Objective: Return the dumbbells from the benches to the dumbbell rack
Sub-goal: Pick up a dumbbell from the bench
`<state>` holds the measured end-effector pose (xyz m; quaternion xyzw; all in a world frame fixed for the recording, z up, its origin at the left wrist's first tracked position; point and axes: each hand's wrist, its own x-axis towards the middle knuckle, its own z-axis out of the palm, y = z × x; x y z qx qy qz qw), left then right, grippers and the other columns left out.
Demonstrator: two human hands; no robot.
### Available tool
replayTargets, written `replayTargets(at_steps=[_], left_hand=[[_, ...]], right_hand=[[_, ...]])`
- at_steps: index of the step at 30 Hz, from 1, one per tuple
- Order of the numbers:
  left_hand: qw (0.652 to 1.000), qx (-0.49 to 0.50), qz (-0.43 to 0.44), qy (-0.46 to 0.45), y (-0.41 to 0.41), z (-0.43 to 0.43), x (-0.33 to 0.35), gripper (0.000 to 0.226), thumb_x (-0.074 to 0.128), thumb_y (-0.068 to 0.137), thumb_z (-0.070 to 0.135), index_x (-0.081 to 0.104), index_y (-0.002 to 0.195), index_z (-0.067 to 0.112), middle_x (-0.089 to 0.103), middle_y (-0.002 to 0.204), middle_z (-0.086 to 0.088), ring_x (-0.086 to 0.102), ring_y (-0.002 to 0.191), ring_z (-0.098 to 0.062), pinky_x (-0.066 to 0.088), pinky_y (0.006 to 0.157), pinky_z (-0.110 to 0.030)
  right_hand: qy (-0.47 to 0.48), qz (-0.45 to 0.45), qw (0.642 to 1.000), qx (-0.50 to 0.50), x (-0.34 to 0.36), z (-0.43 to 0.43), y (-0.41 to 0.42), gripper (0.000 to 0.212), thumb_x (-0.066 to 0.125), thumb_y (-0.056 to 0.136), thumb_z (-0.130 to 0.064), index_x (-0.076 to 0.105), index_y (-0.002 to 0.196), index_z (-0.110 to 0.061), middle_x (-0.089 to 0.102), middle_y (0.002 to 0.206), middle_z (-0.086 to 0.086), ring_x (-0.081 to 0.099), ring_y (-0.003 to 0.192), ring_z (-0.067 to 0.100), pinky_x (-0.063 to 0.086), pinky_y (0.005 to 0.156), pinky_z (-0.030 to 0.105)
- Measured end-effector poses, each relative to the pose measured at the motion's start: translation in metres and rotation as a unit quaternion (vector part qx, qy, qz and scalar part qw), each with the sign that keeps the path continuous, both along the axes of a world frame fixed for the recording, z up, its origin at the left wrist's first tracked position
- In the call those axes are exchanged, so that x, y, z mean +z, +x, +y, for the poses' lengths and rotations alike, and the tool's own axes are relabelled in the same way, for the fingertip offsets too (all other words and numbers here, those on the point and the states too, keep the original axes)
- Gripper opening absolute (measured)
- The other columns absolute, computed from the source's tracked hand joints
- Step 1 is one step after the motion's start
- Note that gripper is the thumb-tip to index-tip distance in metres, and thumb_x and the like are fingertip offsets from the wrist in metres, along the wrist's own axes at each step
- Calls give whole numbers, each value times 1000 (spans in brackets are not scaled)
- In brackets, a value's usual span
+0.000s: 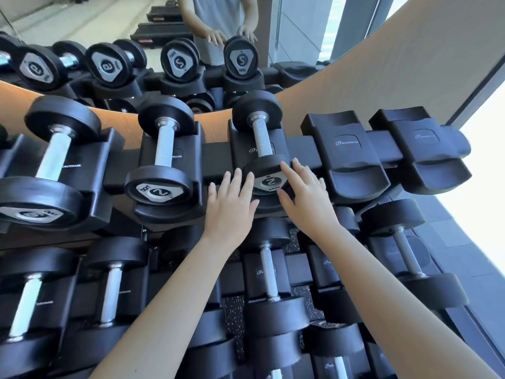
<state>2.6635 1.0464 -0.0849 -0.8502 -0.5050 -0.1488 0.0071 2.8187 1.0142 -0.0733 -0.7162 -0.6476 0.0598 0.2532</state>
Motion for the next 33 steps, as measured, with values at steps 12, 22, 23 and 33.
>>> replayTargets(at_steps=[12,22,23,33], left_hand=[[997,41,-72,-2,-43,-103,-22,46,68,79,16,55,121,4,56,125,-21,49,117,-41,39,89,-60],[995,50,-81,-12,-73,-158,-34,47,34,84,31,57,118,7,59,123,-15,52,115,-36,39,89,-60],[996,52,-78,-5,-74,-163,-35,47,34,84,30,57,118,7,59,123,-15,52,115,-36,38,90,-60],[986,153,-66,-1,-79,-235,-44,46,33,86,30,57,119,9,57,126,-11,49,119,-34,40,90,-58]], right_hand=[[-21,-118,993,6,-20,-100,-45,50,66,79,-21,56,126,-7,58,127,20,54,115,45,41,87,67],[9,-163,986,20,-35,-151,-86,46,61,71,-27,65,114,-9,66,115,16,64,101,37,51,76,57],[15,-163,986,25,-35,-155,-88,46,61,71,-26,65,114,-9,66,114,16,64,101,37,51,76,57],[48,-141,979,139,-47,-198,-90,45,67,73,-21,63,116,-7,64,118,15,62,105,37,50,80,55]])
